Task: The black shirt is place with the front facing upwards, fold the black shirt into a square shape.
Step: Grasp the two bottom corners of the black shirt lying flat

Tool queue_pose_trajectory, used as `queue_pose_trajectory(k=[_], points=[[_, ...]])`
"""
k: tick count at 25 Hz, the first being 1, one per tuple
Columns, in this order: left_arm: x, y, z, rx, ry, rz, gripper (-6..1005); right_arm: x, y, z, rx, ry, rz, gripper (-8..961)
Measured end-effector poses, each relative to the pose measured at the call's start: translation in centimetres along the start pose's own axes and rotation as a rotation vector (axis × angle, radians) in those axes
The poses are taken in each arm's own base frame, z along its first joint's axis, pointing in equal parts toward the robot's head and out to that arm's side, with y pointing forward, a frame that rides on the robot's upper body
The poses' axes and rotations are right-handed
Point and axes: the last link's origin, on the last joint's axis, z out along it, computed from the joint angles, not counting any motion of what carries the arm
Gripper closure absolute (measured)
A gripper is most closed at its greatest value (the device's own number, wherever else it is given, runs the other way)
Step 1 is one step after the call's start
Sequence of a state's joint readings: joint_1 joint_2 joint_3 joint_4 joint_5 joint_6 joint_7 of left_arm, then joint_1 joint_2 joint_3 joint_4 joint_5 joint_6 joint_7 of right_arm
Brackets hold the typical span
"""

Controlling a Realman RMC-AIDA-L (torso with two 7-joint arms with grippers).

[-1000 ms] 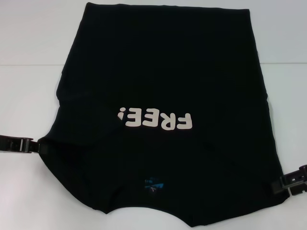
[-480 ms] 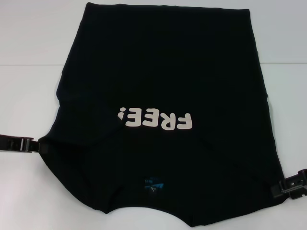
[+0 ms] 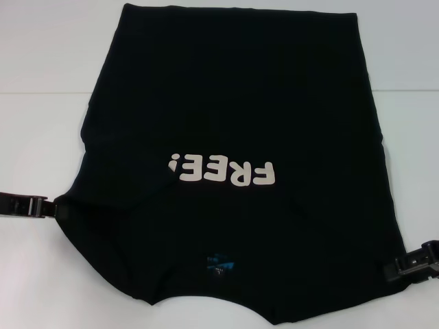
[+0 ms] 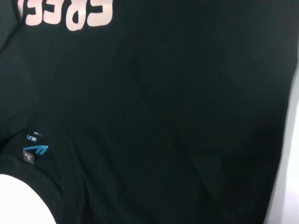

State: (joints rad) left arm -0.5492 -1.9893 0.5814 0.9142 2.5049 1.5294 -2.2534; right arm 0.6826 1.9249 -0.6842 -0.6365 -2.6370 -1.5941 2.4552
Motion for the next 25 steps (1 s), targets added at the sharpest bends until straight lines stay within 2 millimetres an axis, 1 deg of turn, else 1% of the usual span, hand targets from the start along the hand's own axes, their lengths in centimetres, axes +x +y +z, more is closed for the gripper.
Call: queue_pose_trajectory(k=[25], points=[[0.1, -0.03, -0.05, 0.002, 0.002, 0.002, 982, -0.12, 0.06, 0.22, 0.003, -0.007, -0.002, 150]])
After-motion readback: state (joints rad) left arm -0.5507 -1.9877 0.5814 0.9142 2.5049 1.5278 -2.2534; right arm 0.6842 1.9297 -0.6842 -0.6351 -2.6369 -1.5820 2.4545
